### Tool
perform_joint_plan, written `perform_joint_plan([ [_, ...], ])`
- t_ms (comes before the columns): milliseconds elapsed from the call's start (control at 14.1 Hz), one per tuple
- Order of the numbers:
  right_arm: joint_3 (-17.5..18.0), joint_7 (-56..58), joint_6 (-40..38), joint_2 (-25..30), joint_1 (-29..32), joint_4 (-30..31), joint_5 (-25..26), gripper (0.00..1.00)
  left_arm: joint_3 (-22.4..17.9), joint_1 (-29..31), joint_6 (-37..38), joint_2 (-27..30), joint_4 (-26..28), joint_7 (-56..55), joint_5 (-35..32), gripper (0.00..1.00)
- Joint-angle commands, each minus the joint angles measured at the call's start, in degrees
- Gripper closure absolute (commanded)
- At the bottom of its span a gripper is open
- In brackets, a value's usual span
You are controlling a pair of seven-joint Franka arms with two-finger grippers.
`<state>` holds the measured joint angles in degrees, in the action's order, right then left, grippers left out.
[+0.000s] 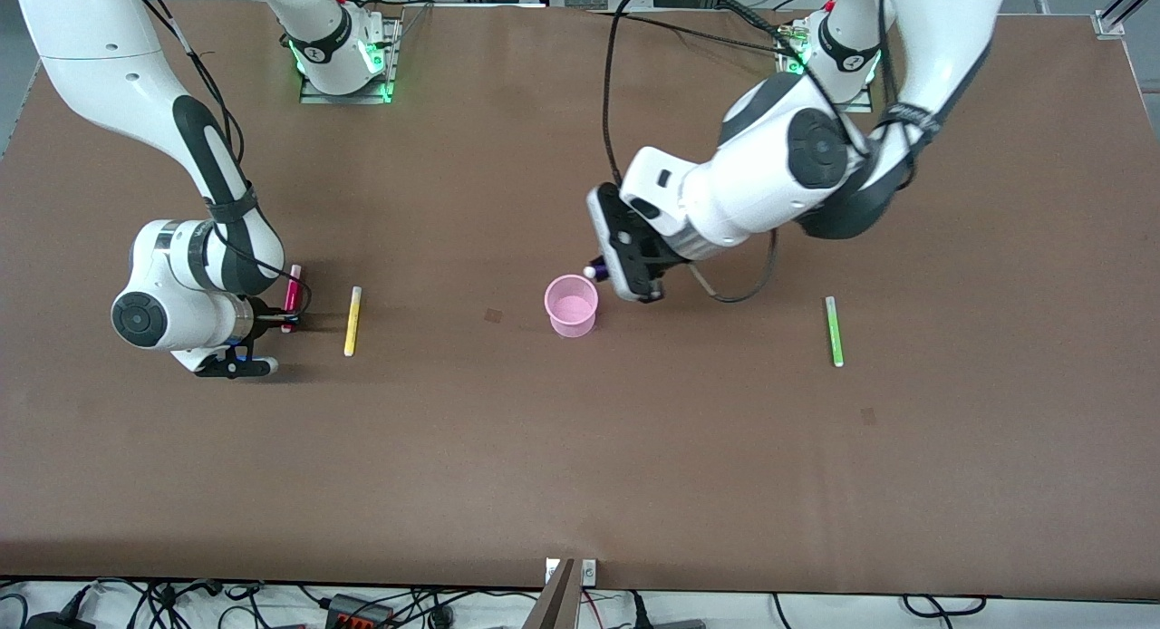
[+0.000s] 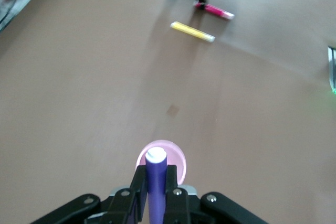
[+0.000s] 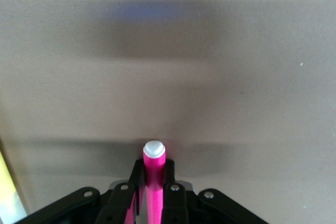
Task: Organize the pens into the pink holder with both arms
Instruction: 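Move the purple pen over the pink cup with the left gripper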
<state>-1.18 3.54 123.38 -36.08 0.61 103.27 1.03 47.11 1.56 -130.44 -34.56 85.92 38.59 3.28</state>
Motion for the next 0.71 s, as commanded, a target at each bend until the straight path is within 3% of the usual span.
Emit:
perform_joint_plan([
  [0,0.8,5.5,-0.7,3.3,0.4,-0.2,0.4,1.00,1.0,-3.3,-10.8,-4.9,1.5,13.3,1.0,1.00],
  [213,2.1,8.0,-5.7,7.2,-0.5,-2.8,-0.2,1.00,0.4,-6.3,-21.5,-5.6,5.3,18.9,-1.9,1.00],
  [356,4.5,8.0,-12.3,7.6,-0.7,-8.6,-0.2,1.00,0.4,-5.8,-28.1,-8.3,7.3,25.5,-3.0,1.00],
  [640,10.5,13.2,-14.6,8.0,-0.8,-15.5,-0.1,1.00,-0.3,-5.4,-30.4,-9.2,9.3,30.8,-3.1,1.00],
])
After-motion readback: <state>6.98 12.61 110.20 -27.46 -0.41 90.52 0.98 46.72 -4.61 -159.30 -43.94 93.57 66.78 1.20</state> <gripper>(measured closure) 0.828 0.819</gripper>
